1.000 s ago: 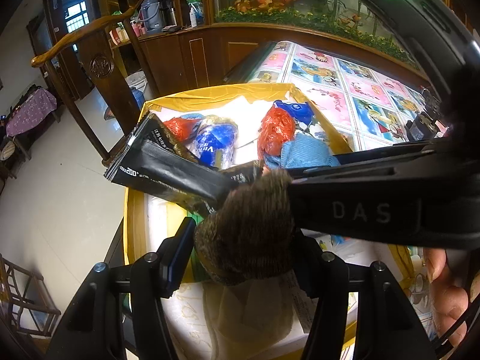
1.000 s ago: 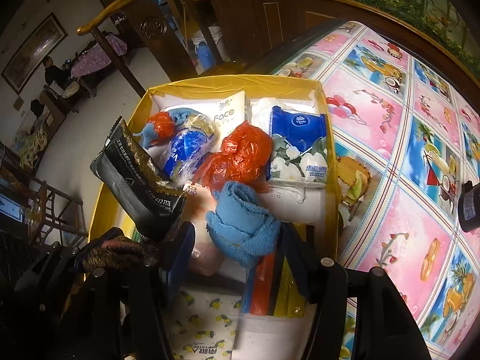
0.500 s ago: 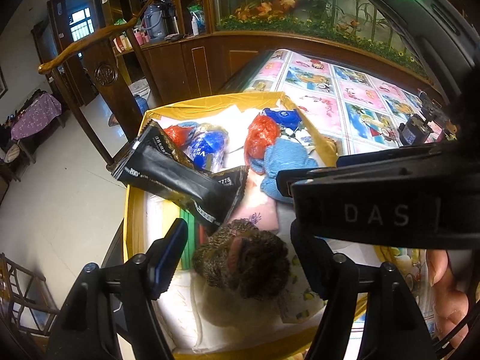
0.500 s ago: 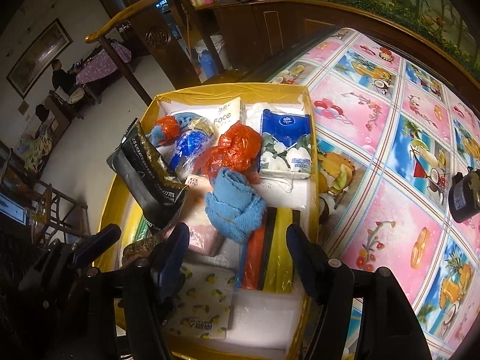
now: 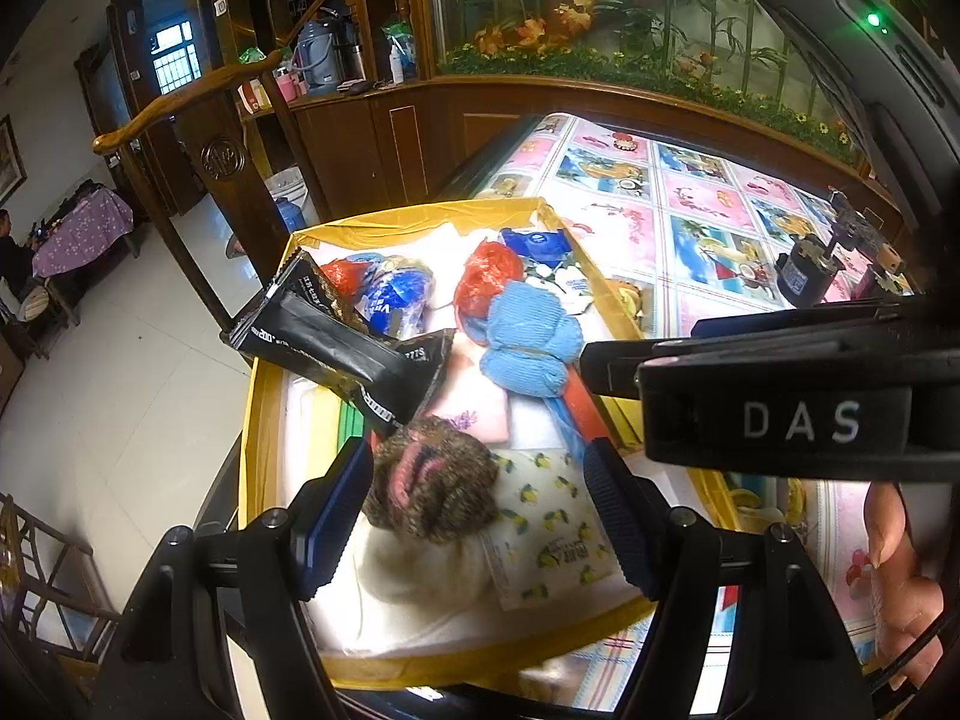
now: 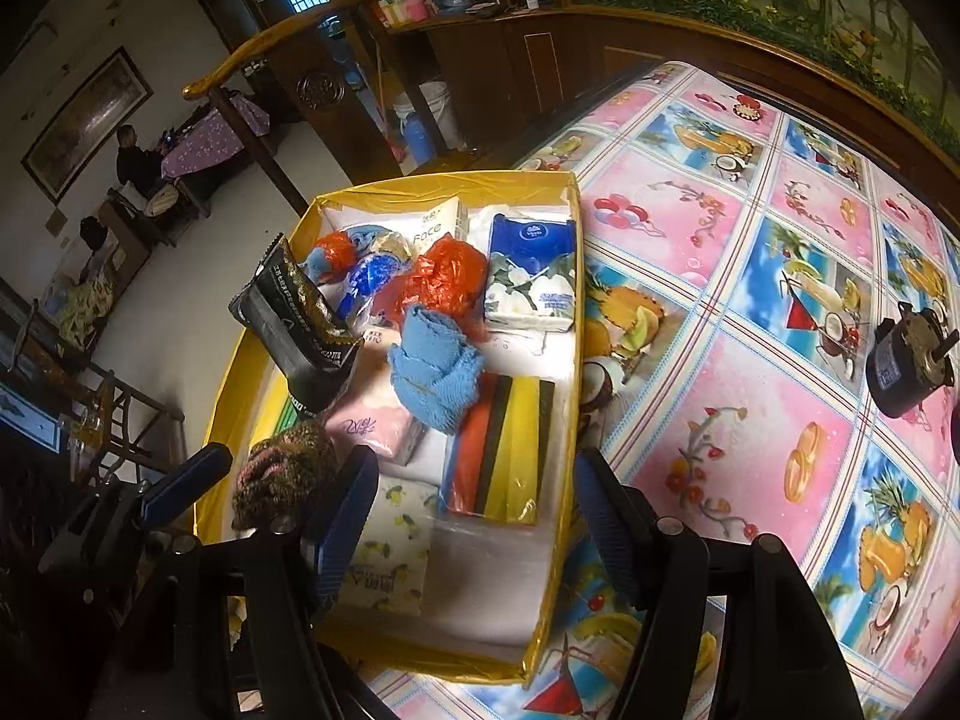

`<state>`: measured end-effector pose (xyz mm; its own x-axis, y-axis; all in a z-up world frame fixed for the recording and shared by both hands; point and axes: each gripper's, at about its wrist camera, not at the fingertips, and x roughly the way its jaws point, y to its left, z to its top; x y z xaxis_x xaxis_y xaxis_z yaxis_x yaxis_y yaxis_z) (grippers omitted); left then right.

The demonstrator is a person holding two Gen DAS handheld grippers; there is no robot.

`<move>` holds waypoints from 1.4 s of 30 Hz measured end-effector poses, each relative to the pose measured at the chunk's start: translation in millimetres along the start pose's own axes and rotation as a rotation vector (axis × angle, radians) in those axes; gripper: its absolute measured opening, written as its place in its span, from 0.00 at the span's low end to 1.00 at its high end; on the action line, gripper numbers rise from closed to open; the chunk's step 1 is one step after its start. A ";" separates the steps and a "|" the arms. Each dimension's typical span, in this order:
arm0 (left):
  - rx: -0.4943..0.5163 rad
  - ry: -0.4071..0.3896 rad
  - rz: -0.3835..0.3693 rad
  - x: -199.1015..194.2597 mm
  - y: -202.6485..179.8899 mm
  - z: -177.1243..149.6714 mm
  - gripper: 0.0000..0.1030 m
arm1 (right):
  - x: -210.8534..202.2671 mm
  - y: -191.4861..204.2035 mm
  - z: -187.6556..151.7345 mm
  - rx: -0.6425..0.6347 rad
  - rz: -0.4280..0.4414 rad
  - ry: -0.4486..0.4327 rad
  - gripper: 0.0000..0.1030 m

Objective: Organize soft objects

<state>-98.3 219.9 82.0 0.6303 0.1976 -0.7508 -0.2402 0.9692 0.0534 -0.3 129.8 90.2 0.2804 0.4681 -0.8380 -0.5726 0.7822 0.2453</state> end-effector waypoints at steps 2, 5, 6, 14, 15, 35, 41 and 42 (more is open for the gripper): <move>-0.001 -0.002 0.004 -2.8 -2.6 -2.1 0.71 | -3.0 -2.1 -3.6 0.000 0.004 -0.003 0.70; -0.008 -0.003 0.010 -7.0 -5.6 -4.9 0.71 | -6.6 -5.5 -8.2 0.004 0.008 -0.003 0.71; -0.009 -0.003 0.012 -8.3 -6.8 -5.6 0.71 | -8.1 -6.6 -10.1 0.003 0.008 -0.003 0.71; -0.022 -0.008 0.029 -17.8 -10.8 -12.1 0.71 | -16.3 -12.1 -17.8 0.009 0.011 -0.010 0.73; -0.024 -0.008 0.032 -18.9 -10.9 -13.4 0.71 | -17.5 -12.1 -19.1 0.008 0.010 -0.011 0.73; -0.038 -0.012 0.060 -32.3 -17.3 -27.3 0.71 | -35.5 -25.7 -46.3 0.023 0.014 -0.021 0.74; -0.040 -0.013 0.077 -36.1 -19.7 -31.5 0.71 | -42.9 -32.0 -57.7 0.014 0.015 -0.027 0.74; -0.040 -0.014 0.081 -37.0 -20.1 -32.2 0.71 | -43.7 -33.0 -59.8 0.012 0.015 -0.027 0.74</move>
<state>-140.6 188.4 87.5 0.6173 0.2777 -0.7361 -0.3203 0.9433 0.0873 -39.7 58.9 89.7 0.2923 0.4908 -0.8208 -0.5674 0.7799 0.2642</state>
